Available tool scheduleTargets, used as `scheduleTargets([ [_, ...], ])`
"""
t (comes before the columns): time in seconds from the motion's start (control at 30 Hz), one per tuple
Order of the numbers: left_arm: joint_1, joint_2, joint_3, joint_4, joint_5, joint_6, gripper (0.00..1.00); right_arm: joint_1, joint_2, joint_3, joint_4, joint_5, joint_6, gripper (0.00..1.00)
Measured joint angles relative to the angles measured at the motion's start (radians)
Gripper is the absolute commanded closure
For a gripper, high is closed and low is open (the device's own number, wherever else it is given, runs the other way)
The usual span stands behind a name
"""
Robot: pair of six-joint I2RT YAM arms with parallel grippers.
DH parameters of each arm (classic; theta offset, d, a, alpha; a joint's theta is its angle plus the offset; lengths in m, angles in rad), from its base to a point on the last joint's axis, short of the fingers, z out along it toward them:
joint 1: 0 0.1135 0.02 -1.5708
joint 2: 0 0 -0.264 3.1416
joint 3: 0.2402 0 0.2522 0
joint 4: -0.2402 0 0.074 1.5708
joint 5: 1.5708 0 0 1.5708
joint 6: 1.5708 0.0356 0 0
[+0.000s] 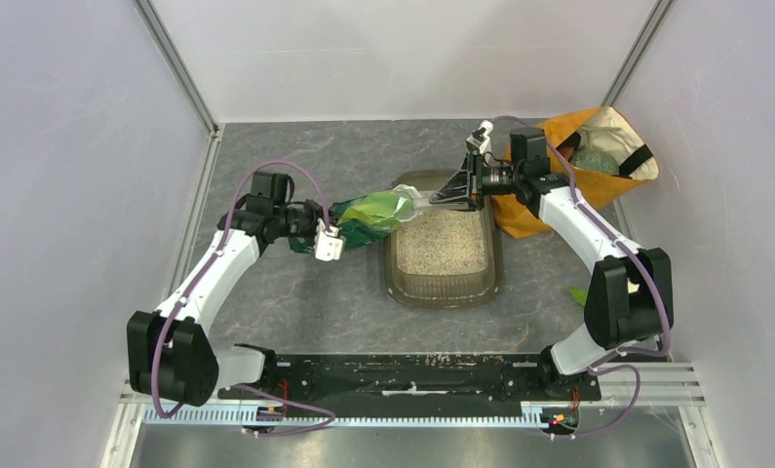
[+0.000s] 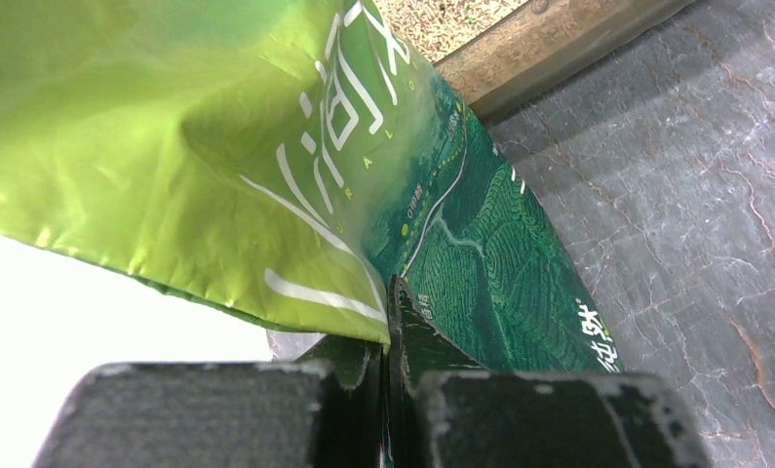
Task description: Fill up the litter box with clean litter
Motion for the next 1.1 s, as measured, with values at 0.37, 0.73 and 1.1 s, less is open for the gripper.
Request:
scheduleTargets([
  [0.37, 0.0, 0.02, 0.015, 0.001, 0.01, -0.027, 0.98, -0.112, -0.05, -0.019, -0.177, -0.069, -0.17, 1.0],
  [0.73, 0.0, 0.039, 0.03, 0.0, 0.011, -0.039, 0.98, -0.248, -0.071, -0.026, -0.423, -0.11, -0.391, 1.0],
  [1.1, 0.0, 0.048, 0.037, 0.001, 0.002, -0.041, 0.98, -0.414, -0.068, 0.021, -0.859, -0.138, -0.783, 1.0],
])
